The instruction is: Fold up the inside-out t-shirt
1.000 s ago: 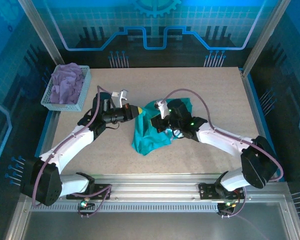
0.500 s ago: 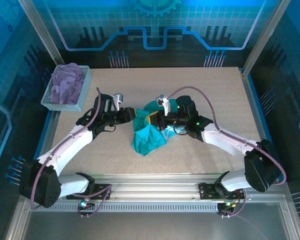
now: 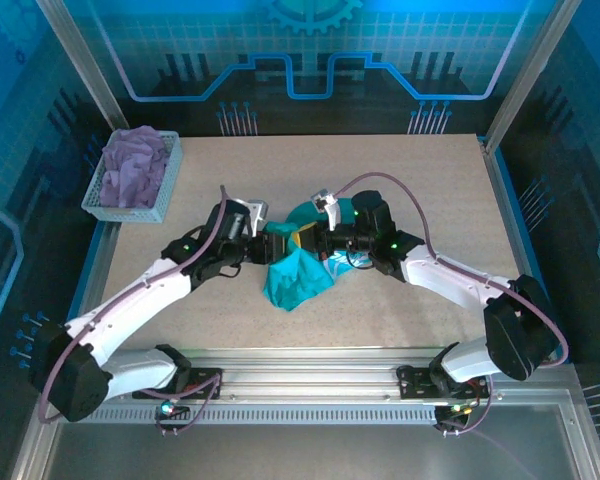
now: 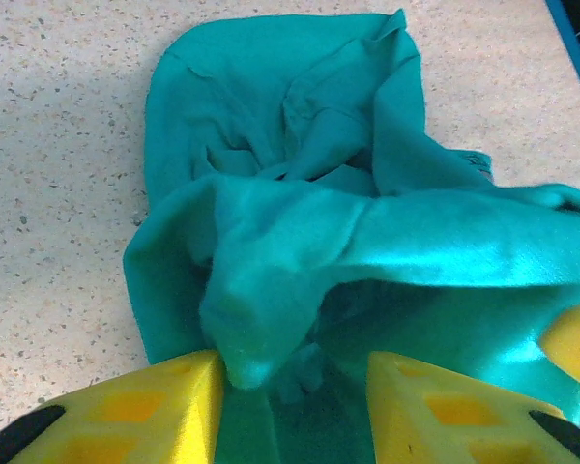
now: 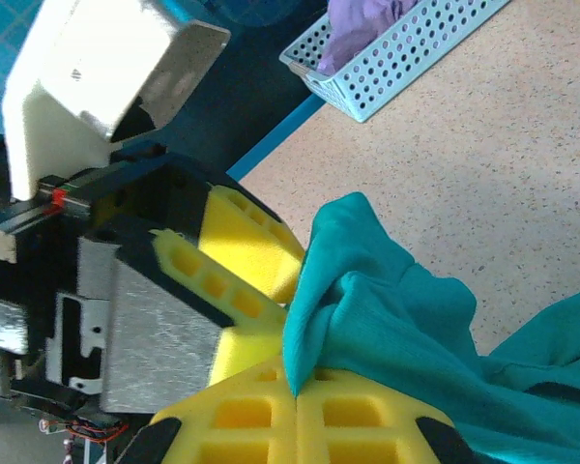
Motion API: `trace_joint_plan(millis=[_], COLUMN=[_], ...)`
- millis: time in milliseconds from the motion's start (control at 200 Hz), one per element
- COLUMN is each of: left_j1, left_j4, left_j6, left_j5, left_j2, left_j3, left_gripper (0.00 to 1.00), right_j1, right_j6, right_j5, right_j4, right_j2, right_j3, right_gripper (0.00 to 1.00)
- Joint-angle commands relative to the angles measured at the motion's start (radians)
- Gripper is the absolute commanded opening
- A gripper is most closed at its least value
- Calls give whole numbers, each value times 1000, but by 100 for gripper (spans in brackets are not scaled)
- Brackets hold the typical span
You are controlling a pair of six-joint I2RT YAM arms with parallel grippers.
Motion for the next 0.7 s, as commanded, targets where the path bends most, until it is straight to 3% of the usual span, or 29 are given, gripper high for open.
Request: trace_joint_plan(millis=[0, 235, 450, 690], left_j1=[-2, -1, 1, 0], left_j4=[-22, -12, 0, -6], left_j6=[35, 44, 39, 22], left_j5=[-43, -88, -64, -55], left_j2=[27, 65, 103, 105], left_j3=[59, 90, 113, 87], left_gripper=[43, 44, 30, 34], right_j1=[-10, -10, -12, -16], right_j6=[-1, -8, -15, -24], right_j5=[-15, -7, 5, 15], right_j4=[39, 41, 41, 36], right_j2=[-3, -22, -43, -59], right_j3=[-10, -59, -75, -76], right_gripper=[0, 0, 0, 0])
